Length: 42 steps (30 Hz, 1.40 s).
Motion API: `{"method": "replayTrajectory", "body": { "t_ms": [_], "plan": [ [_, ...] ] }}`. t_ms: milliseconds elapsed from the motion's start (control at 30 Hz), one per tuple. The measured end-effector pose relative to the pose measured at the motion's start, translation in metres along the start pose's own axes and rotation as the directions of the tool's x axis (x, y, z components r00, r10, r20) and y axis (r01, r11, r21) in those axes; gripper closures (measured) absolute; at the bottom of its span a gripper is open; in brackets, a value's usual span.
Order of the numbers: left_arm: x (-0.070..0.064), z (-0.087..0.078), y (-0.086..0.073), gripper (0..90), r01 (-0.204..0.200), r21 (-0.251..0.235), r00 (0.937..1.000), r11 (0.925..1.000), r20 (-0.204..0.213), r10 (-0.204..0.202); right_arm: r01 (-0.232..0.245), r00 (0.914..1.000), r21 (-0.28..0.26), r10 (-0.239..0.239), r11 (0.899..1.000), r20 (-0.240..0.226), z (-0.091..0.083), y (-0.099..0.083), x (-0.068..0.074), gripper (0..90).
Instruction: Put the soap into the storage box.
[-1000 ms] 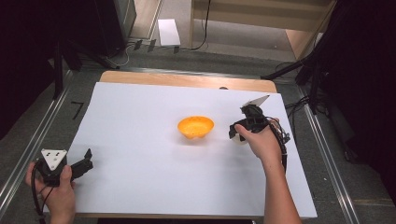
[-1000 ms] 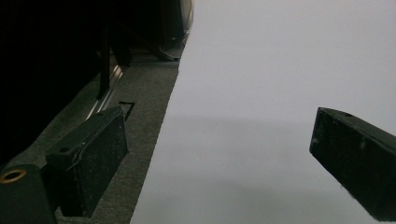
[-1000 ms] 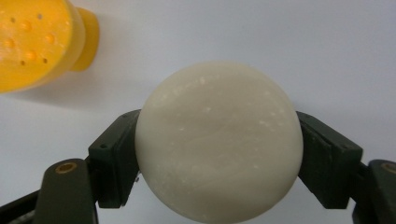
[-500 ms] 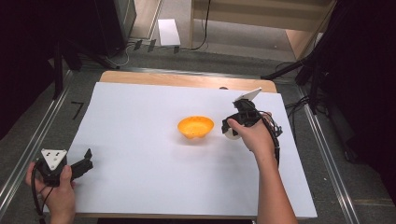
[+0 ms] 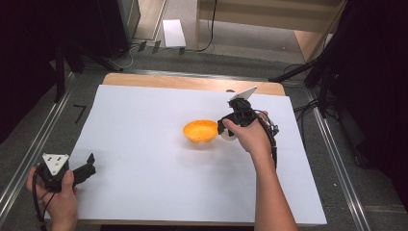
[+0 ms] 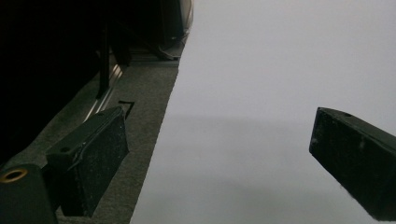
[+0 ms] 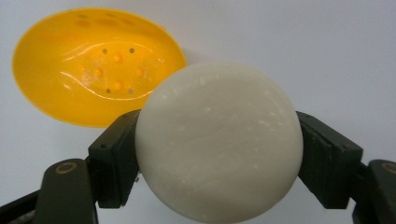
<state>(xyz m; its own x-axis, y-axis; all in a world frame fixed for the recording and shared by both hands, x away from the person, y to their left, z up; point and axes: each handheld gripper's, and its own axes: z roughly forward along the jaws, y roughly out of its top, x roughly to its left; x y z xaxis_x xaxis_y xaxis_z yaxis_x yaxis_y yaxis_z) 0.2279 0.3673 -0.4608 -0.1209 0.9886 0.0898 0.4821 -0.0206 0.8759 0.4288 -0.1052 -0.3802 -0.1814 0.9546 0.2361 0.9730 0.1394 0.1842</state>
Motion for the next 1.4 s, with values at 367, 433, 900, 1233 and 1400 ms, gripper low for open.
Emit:
{"method": "replayTrajectory", "body": {
  "t_ms": [367, 433, 900, 1233, 1400],
  "plan": [
    [0.000, 0.000, 0.000, 5.3, 0.000, 0.004, 1.0000, 1.0000, 0.004, 0.000, 0.029, 0.9995, -0.001, -0.029, 1.000, -0.009, 0.001, 0.004, 0.019, 23.6],
    [0.000, 0.001, 0.000, 5.3, 0.000, 0.005, 1.0000, 1.0000, 0.003, 0.000, 0.033, 0.9993, -0.002, -0.033, 0.999, -0.014, 0.001, 0.005, 0.021, 23.6],
    [0.001, 0.001, 0.000, 5.3, 0.004, 0.008, 1.0000, 1.0000, 0.004, -0.004, 0.066, 0.9977, 0.006, -0.066, 0.998, -0.017, 0.007, 0.012, 0.041, 23.6],
    [0.000, 0.001, 0.000, 5.2, -0.001, 0.010, 1.0000, 1.0000, 0.004, 0.001, 0.097, 0.9953, 0.009, -0.097, 0.995, -0.005, 0.020, 0.020, 0.056, 23.6],
    [0.000, 0.001, 0.000, 5.3, -0.001, 0.010, 1.0000, 1.0000, 0.003, 0.001, 0.104, 0.9945, 0.013, -0.104, 0.994, -0.004, 0.025, 0.025, 0.063, 23.6]
  ]
}}
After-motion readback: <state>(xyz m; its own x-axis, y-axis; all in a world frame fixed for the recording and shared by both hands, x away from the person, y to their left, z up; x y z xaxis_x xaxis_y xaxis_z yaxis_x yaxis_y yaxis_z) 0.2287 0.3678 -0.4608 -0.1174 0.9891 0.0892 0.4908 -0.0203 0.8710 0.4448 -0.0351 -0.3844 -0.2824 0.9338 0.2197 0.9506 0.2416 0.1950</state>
